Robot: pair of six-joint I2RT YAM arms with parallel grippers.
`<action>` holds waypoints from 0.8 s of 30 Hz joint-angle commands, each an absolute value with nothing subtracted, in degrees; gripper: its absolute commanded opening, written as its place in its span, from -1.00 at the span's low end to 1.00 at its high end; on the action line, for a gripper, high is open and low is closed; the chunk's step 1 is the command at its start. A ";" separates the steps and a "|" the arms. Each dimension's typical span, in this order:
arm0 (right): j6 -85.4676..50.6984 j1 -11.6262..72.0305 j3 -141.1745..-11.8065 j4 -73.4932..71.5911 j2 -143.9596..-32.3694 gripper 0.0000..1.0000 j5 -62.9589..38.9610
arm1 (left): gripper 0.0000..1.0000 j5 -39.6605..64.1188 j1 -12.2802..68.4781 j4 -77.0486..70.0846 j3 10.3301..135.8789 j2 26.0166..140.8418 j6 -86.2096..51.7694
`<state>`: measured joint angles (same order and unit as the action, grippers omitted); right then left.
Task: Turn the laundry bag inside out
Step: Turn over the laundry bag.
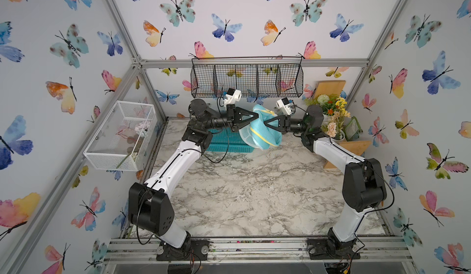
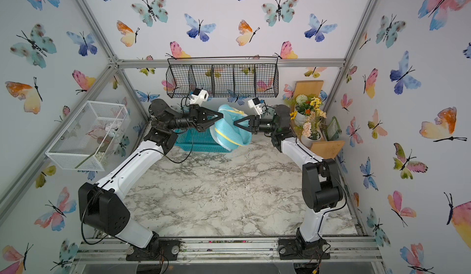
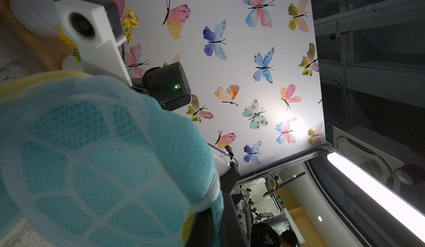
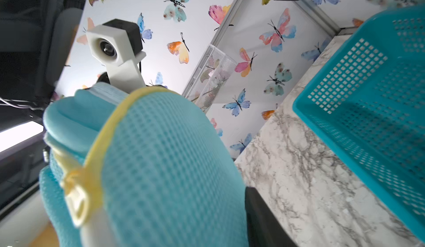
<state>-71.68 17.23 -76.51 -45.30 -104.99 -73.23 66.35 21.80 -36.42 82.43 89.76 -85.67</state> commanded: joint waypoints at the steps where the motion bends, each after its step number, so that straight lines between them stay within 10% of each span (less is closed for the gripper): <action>1: -96.86 16.17 -72.54 -73.28 -108.70 0.17 -72.45 | -1.00 65.95 21.45 -56.08 83.78 86.97 -91.60; 11: -125.98 20.03 -74.43 -103.98 -115.97 0.86 -60.73 | -1.00 64.08 21.44 -64.27 84.30 91.17 -97.26; 24: -129.59 23.55 -77.31 -104.06 -113.58 0.76 -57.83 | -1.00 65.62 17.11 -62.89 72.30 91.06 -91.50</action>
